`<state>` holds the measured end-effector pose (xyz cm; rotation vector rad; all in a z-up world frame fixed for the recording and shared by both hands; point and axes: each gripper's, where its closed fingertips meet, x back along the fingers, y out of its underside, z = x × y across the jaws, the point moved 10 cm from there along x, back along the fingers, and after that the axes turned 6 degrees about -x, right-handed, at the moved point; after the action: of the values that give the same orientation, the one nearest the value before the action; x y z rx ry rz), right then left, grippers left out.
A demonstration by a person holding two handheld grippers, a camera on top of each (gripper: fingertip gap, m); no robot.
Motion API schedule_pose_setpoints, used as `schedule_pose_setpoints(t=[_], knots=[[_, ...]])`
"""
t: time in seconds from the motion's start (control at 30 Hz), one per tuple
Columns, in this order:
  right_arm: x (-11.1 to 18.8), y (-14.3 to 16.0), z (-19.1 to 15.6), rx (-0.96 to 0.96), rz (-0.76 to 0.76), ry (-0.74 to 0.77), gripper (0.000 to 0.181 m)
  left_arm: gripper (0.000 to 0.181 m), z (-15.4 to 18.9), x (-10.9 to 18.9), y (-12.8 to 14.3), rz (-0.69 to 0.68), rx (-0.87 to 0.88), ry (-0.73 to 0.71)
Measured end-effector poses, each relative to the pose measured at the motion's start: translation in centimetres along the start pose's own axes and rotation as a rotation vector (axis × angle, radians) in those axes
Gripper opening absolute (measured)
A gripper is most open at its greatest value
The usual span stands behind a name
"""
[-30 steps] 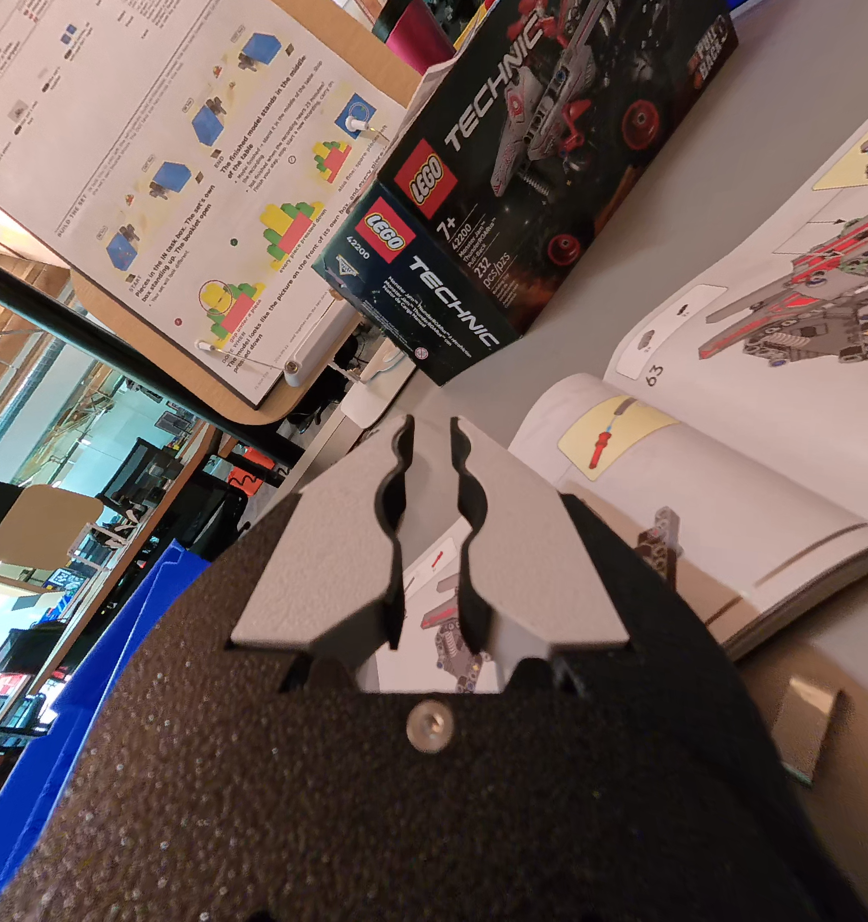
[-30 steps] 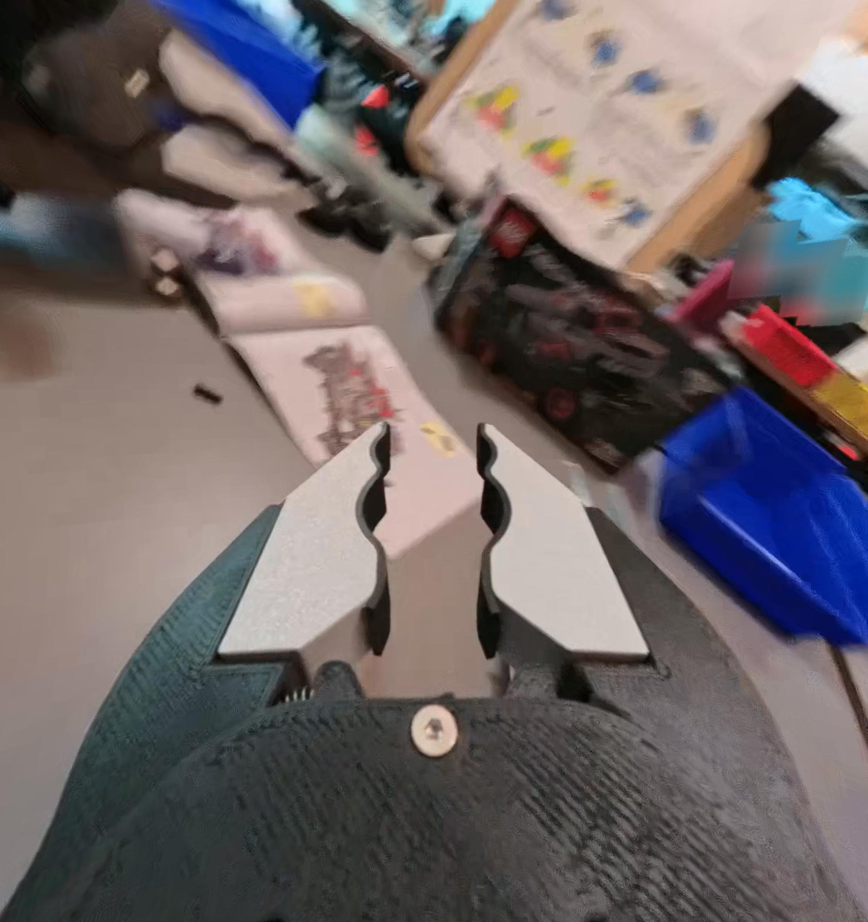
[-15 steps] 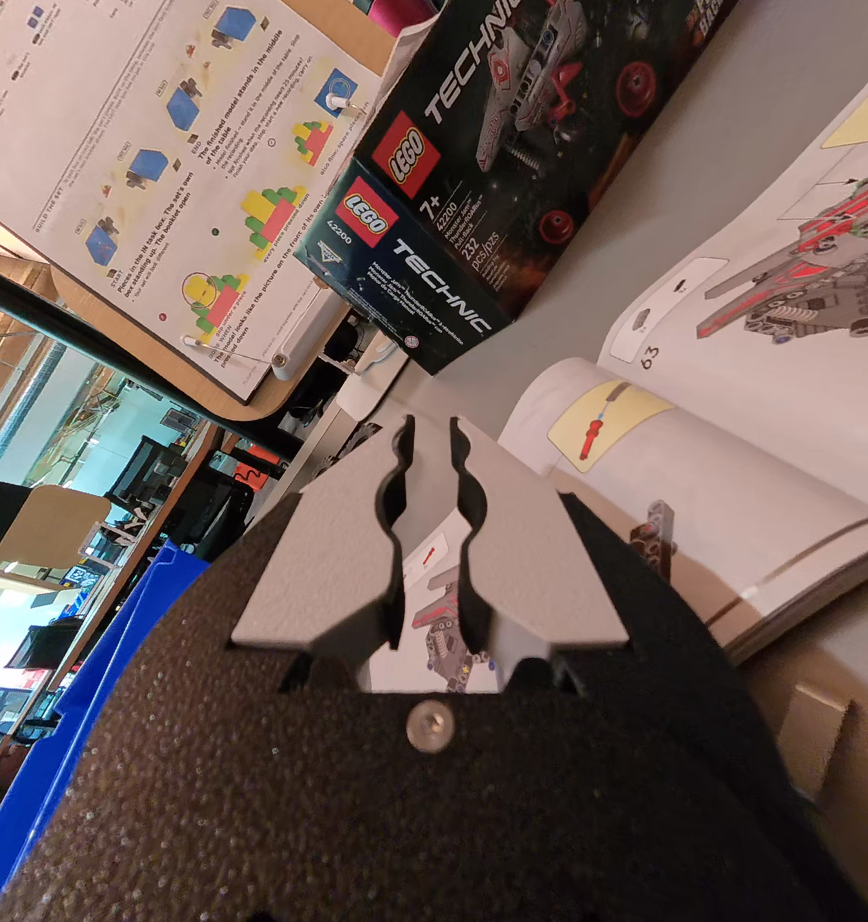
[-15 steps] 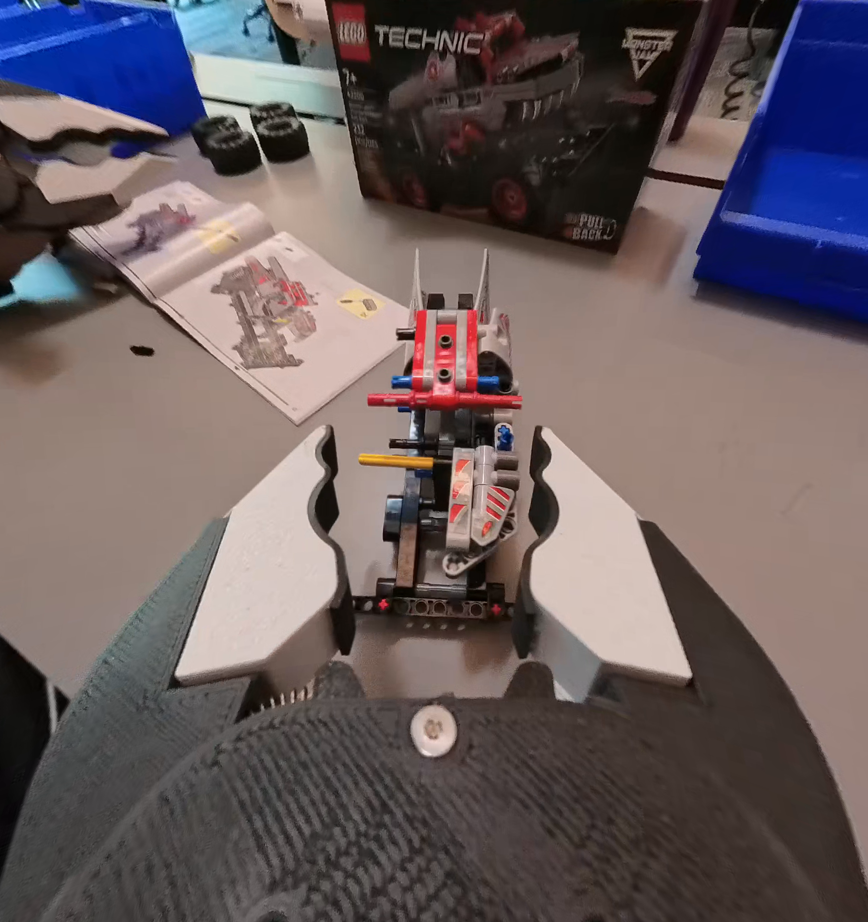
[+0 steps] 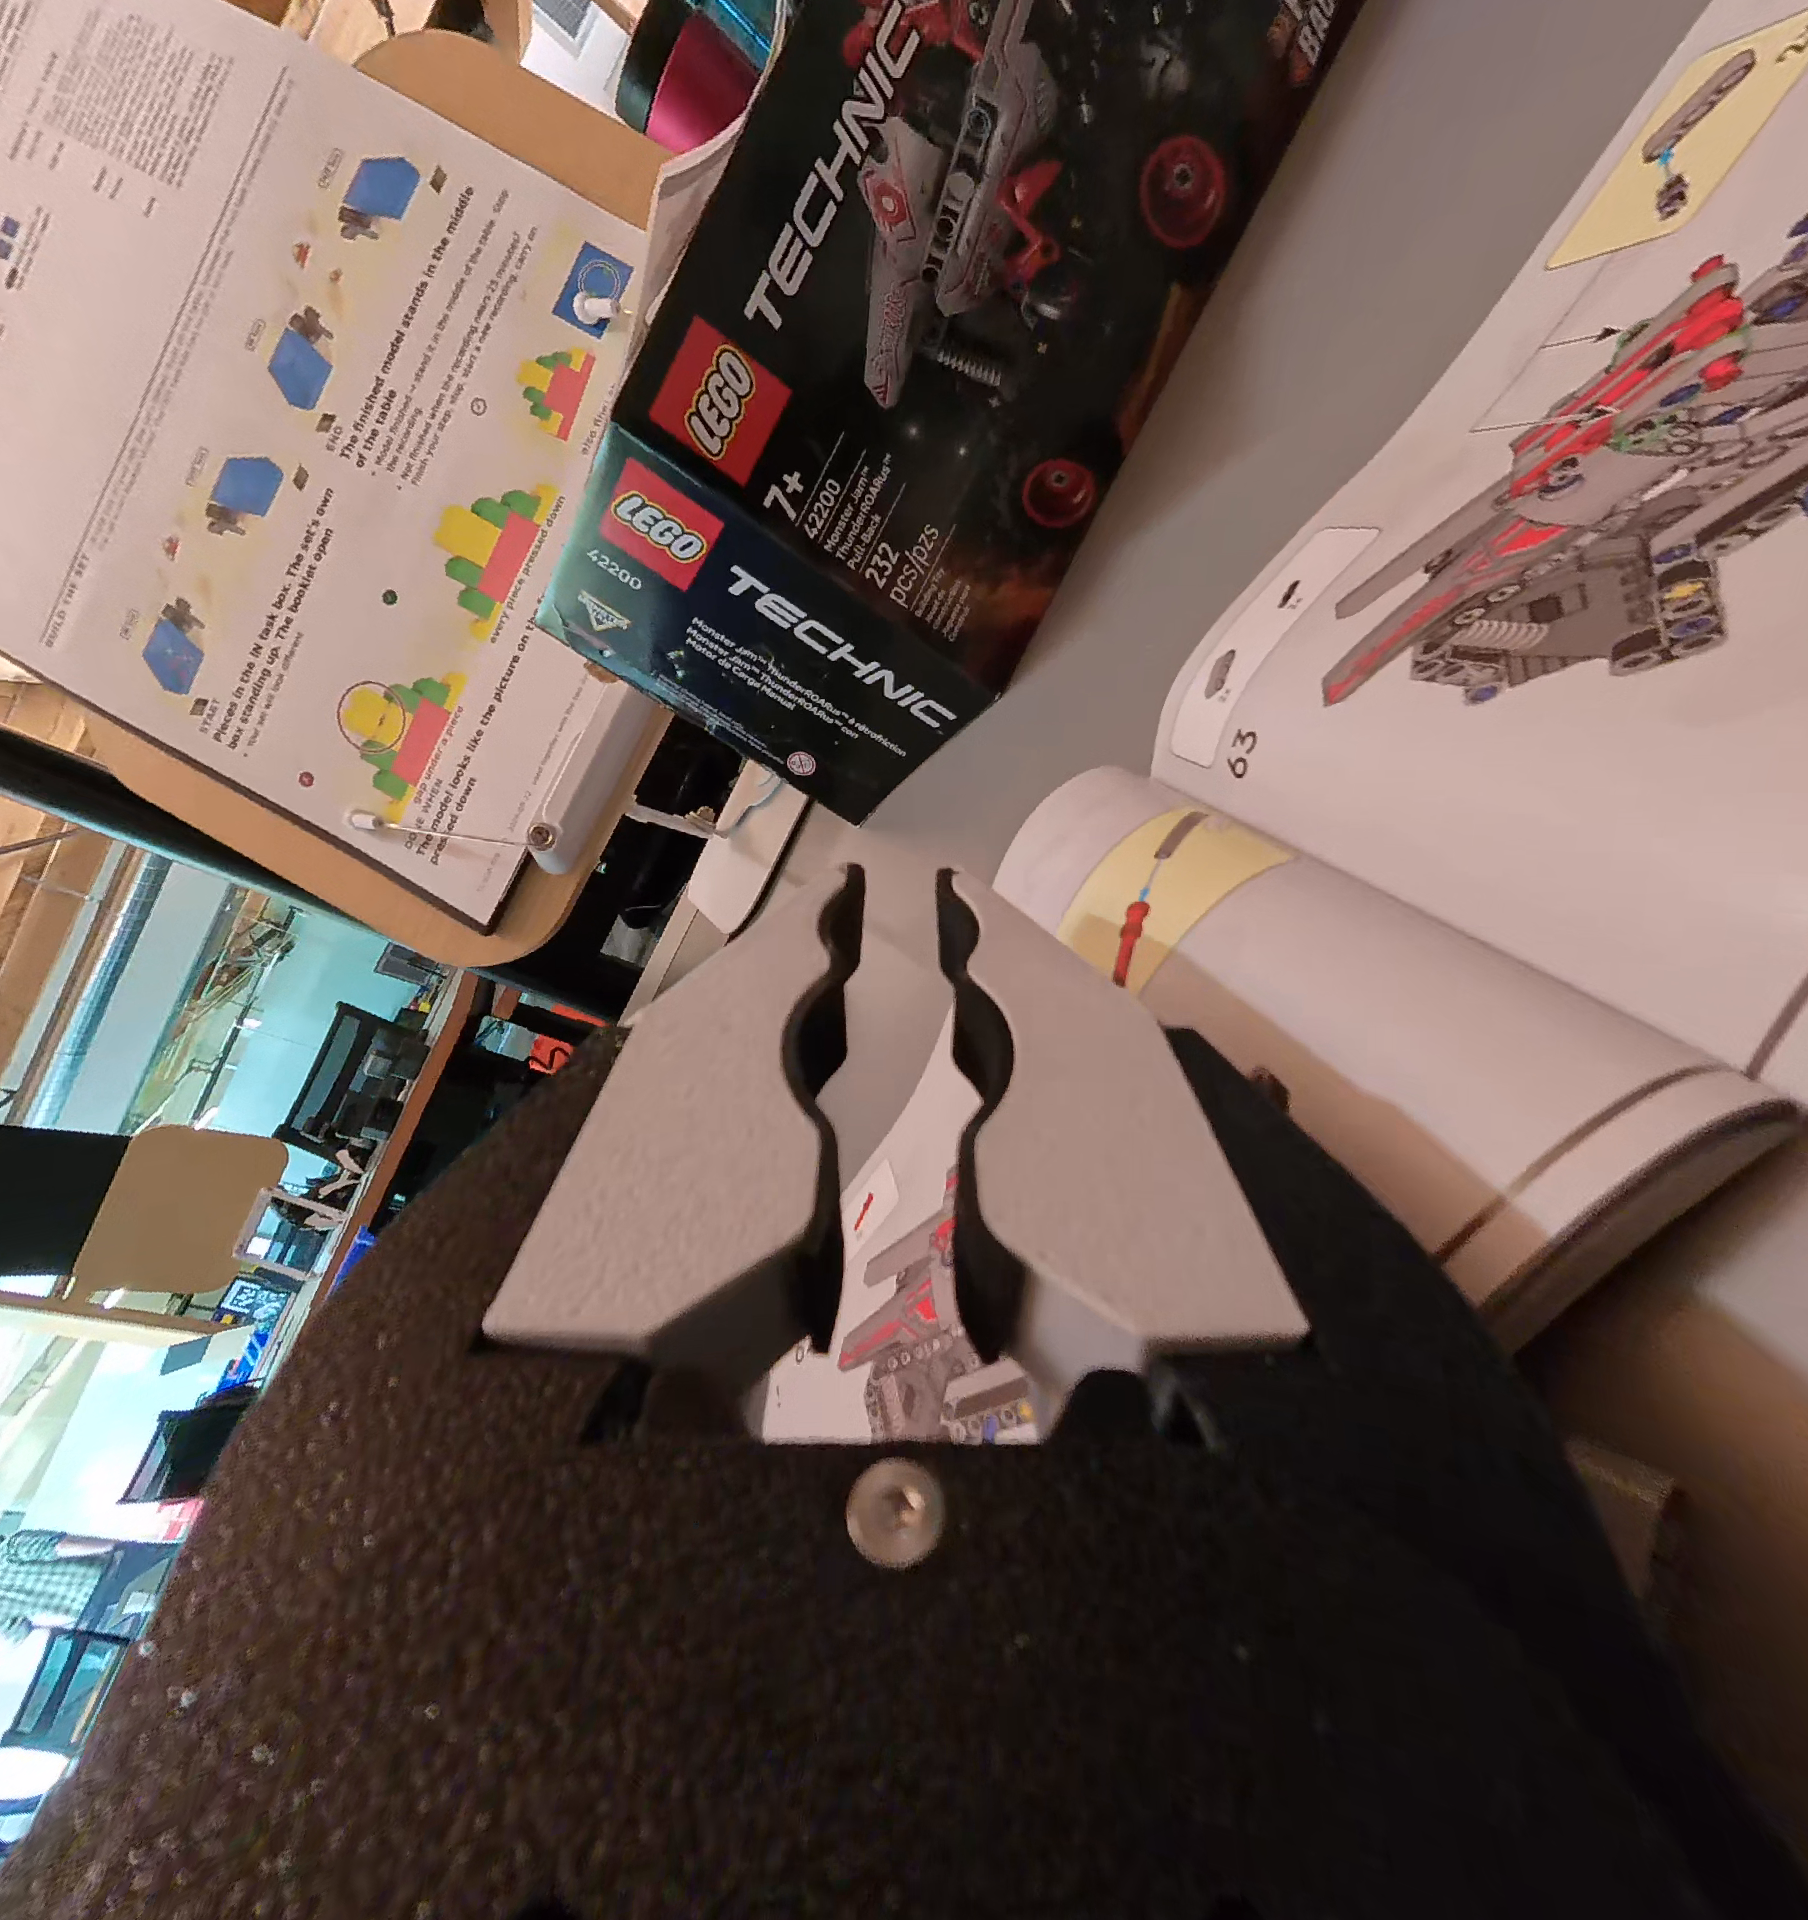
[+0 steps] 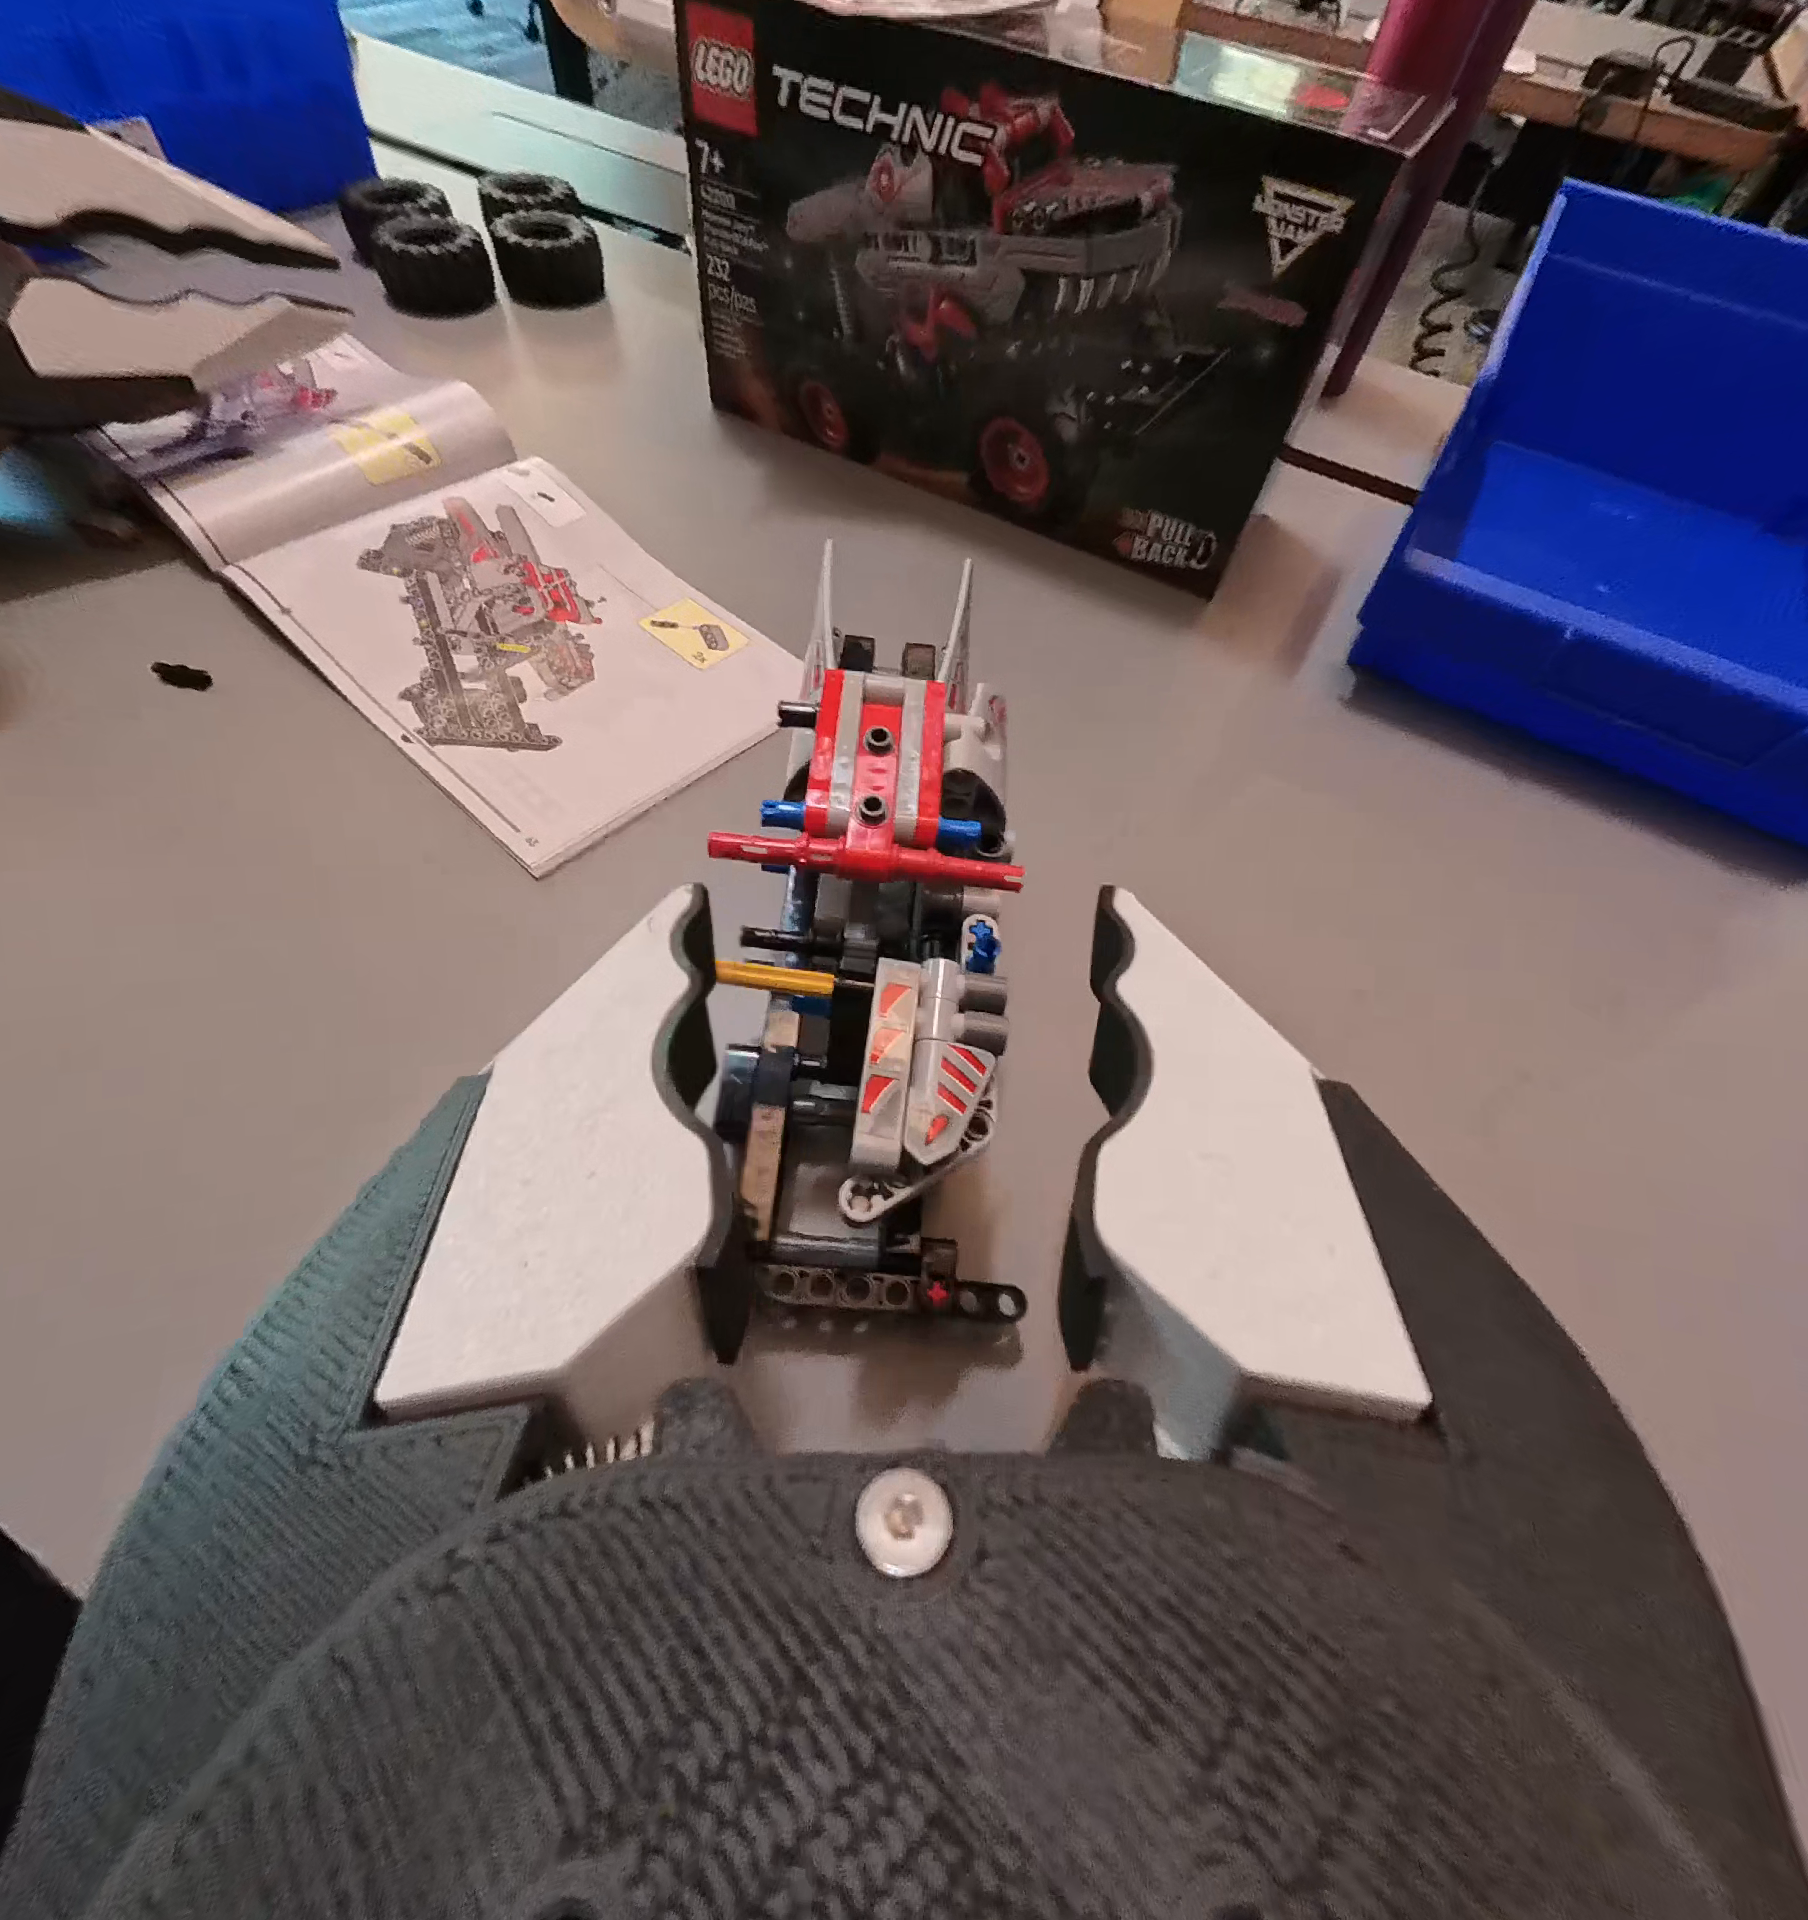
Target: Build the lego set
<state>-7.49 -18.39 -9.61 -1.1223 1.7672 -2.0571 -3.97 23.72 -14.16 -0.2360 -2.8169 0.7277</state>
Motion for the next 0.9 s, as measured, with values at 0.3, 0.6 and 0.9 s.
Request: schedule_pose_setpoints(t=[0.3,0.6,0.9], knots=[[-0.56,-0.38,-0.67,-0.123,0.023,-0.017,0.071,0.011,0.01,0.09,0.09,0.004,0.003,0.014],[-0.50,-0.34,-0.89,-0.110,0.023,-0.004,0.062,0.011,-0.01,0.22,0.03,0.014,0.011,0.024],[-0.68,-0.26,-0.84,-0.079,0.036,-0.003,0.058,0.012,-0.04,0.19,0.11,0.013,0.015,0.028]])
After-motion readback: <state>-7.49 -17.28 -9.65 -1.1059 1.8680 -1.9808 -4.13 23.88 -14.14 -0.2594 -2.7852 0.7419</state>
